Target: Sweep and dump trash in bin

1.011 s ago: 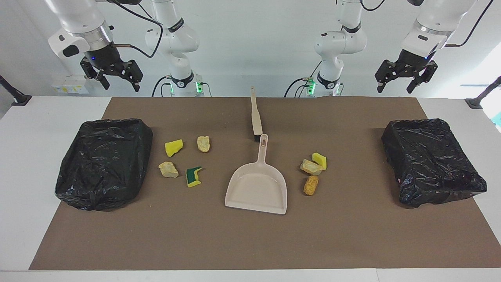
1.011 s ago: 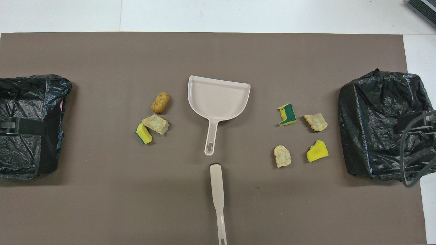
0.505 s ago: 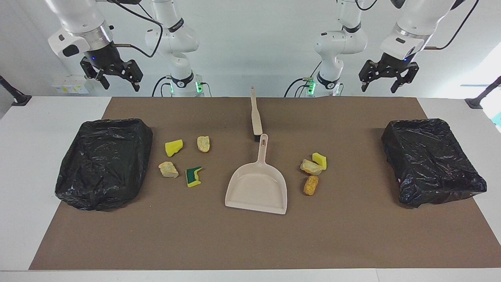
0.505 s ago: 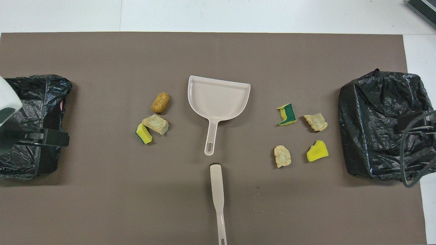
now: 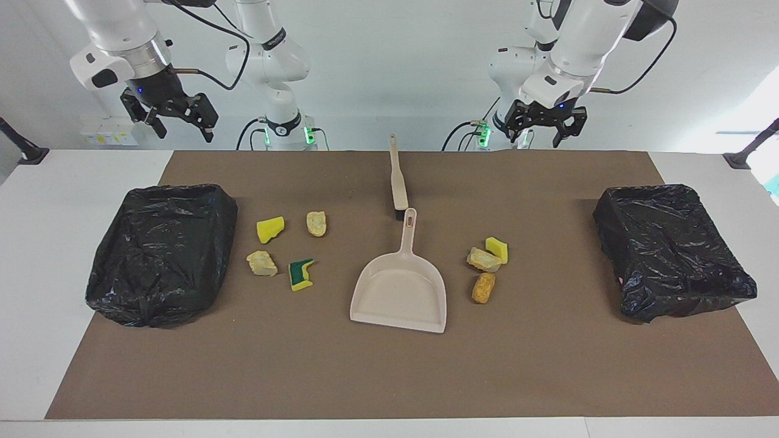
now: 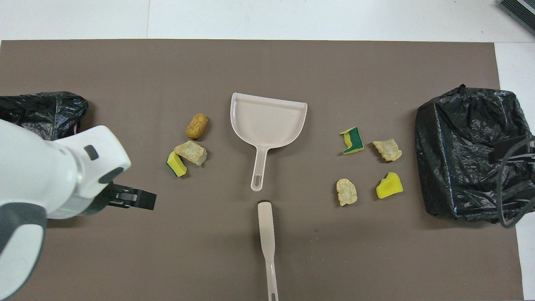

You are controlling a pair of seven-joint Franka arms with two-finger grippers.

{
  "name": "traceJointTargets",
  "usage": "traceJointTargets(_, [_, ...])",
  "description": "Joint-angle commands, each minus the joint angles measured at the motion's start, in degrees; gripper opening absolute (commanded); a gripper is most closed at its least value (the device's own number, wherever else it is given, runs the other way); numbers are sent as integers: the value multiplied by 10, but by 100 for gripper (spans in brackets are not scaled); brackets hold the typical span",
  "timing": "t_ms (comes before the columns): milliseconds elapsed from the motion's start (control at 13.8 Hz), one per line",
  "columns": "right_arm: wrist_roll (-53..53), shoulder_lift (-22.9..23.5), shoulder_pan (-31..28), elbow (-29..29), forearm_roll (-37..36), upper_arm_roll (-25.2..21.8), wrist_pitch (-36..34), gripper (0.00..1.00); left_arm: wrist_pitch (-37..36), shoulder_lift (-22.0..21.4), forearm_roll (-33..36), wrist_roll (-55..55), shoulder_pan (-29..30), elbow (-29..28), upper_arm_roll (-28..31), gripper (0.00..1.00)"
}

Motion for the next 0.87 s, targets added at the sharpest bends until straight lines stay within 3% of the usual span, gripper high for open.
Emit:
traceJointTargets(0, [-11,-10,-2,-14,-17,3,36,100,67,-38,-3,-89,-96,-85,8,100])
traceJointTargets(217, [-41,0,-7,-23,-19,3,81,100,133,-48,-21,-186,-174,-133,8,100])
traceJointTargets(505, [-30,15,4,-19,-7,11,66,100,233,-24,-23,-318,-266,-182,8,100])
traceJointTargets(794, [52,32,14,-21,17,19,93,100,318,53,-23,-375,-361,-219,8,100])
